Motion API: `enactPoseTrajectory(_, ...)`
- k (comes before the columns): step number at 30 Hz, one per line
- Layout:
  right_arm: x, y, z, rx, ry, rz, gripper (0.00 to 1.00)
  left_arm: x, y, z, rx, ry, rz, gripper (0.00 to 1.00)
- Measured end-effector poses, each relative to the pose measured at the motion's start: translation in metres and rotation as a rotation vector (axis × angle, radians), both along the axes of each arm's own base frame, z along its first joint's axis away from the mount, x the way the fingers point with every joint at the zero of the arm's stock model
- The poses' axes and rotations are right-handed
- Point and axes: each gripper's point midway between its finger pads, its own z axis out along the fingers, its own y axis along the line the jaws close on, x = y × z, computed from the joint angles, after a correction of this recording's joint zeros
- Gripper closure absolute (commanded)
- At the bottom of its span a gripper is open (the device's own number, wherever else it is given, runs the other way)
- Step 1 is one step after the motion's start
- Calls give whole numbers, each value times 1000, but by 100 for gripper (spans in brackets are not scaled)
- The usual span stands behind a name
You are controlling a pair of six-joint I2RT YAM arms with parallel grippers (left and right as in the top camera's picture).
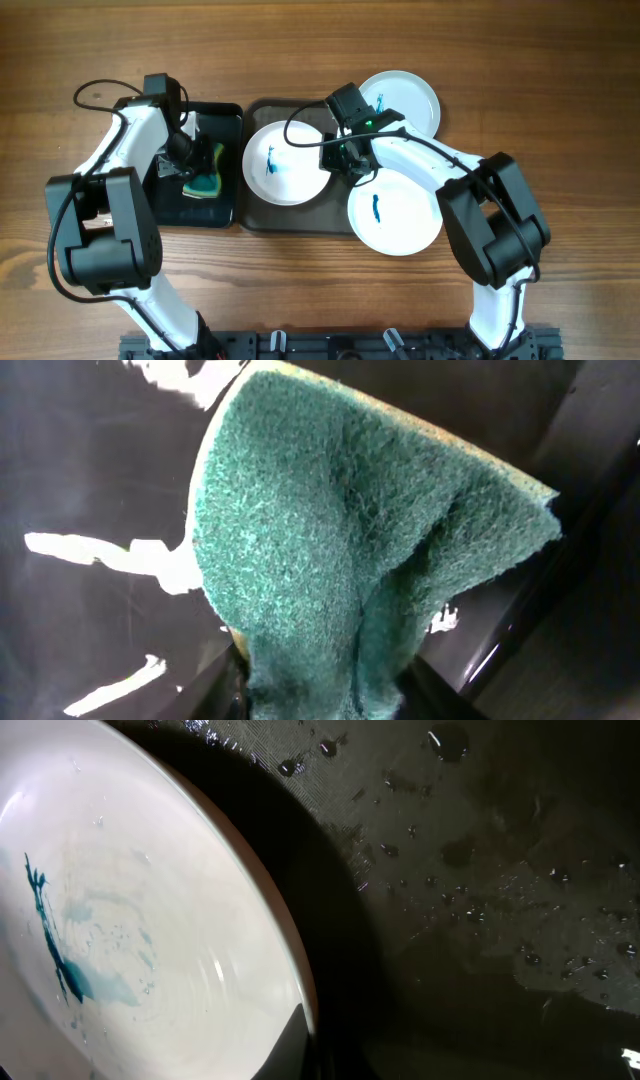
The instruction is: Clean dirty plates on tray and stack at the side
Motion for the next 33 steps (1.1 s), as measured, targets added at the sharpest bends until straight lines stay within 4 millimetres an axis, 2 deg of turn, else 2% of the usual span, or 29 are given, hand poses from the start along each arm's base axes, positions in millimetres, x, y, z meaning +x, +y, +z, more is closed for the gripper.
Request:
enactPoseTrajectory(6, 0, 0, 0, 0, 0, 0, 96, 1, 0, -2, 1, -2, -1, 50)
enactPoseTrajectory(9, 0, 0, 0, 0, 0, 0, 96, 5, 1, -3, 2, -14, 0, 51)
enactPoseTrajectory(13, 0, 0, 0, 0, 0, 0, 96, 5, 1, -3, 2, -17, -3, 65)
enactPoseTrajectory(16, 0, 0, 0, 0, 0, 0, 96, 6, 1, -3, 2, -17, -1, 81)
enactPoseTrajectory(17, 0, 0, 0, 0, 0, 0, 96, 6, 1, -3, 2, -19, -2, 92)
enactPoseTrajectory(18, 0, 0, 0, 0, 0, 0, 96, 7, 1, -3, 2, -21, -6, 96)
enactPoseTrajectory(27, 1, 0, 0, 2, -3, 1, 96, 6, 1, -3, 1, -16, 26, 96)
enactPoseTrajectory(33, 1, 1, 0, 1, -7, 10, 96, -7, -1, 4, -2, 41, 93, 96)
